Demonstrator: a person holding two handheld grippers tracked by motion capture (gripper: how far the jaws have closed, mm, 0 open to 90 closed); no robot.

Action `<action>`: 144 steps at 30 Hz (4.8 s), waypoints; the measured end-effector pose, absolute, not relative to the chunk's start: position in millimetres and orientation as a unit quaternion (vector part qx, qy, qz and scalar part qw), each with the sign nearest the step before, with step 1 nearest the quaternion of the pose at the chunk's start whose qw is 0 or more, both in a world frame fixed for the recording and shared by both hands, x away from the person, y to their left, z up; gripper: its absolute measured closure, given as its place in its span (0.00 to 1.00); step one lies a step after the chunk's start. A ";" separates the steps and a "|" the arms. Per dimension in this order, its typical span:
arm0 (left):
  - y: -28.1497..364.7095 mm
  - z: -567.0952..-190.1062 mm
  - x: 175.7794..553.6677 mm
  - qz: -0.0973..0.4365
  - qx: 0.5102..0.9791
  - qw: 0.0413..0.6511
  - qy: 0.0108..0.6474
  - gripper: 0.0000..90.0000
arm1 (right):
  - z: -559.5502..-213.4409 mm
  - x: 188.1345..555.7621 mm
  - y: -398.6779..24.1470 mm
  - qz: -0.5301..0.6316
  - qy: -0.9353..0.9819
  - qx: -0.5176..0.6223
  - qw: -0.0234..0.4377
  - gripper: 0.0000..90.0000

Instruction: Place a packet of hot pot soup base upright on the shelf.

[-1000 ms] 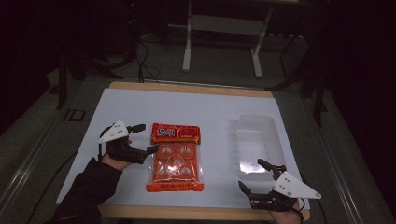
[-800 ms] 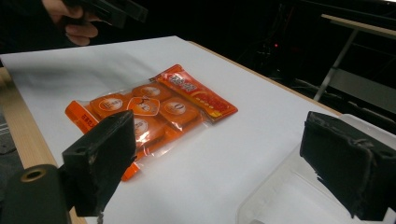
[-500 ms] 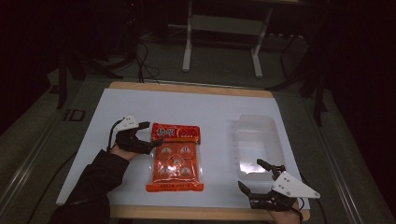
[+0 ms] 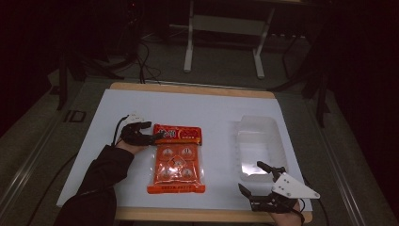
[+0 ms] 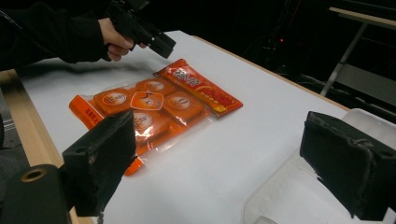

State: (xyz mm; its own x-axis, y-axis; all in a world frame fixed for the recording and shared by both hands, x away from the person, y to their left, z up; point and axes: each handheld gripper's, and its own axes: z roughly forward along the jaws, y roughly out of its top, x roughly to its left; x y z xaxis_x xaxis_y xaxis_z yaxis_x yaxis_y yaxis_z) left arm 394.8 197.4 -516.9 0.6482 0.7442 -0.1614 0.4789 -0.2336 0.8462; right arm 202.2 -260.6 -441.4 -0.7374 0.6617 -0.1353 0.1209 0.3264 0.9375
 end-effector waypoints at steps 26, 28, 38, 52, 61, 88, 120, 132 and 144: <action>185.7 -538.3 422.0 0.107 0.804 0.411 0.415 0.79 | -443.4 203.5 -259.7 0.518 0.780 0.250 0.248 0.12; 184.6 -536.7 421.4 0.115 0.807 0.407 0.413 0.87 | -443.3 203.6 -259.8 0.519 0.779 0.250 0.247 0.12; 177.4 -520.7 413.3 0.131 0.803 0.415 0.407 1.00 | -441.5 202.6 -261.4 0.521 0.776 0.253 0.252 0.12; 172.2 -485.8 396.3 0.143 0.800 0.448 0.372 1.00 | -438.3 201.2 -264.1 0.524 0.767 0.260 0.264 0.15; 169.9 -461.4 382.9 0.154 0.799 0.467 0.346 1.00 | -435.4 200.9 -266.4 0.531 0.754 0.277 0.271 0.14; 158.6 -395.0 330.0 0.171 0.791 0.521 0.270 1.00 | -431.9 199.8 -265.5 0.543 0.745 0.282 0.264 0.15; 148.4 -361.8 275.8 0.163 0.787 0.560 0.201 1.00 | -404.3 208.0 -273.8 0.558 0.735 0.271 0.273 0.16; 136.2 -345.2 251.4 0.173 0.780 0.578 0.166 1.00 | -396.9 220.7 -275.0 0.566 0.742 0.264 0.243 0.18; 116.8 -318.2 234.4 0.144 0.771 0.609 0.114 1.00 | -390.7 220.7 -277.1 0.576 0.747 0.250 0.219 0.23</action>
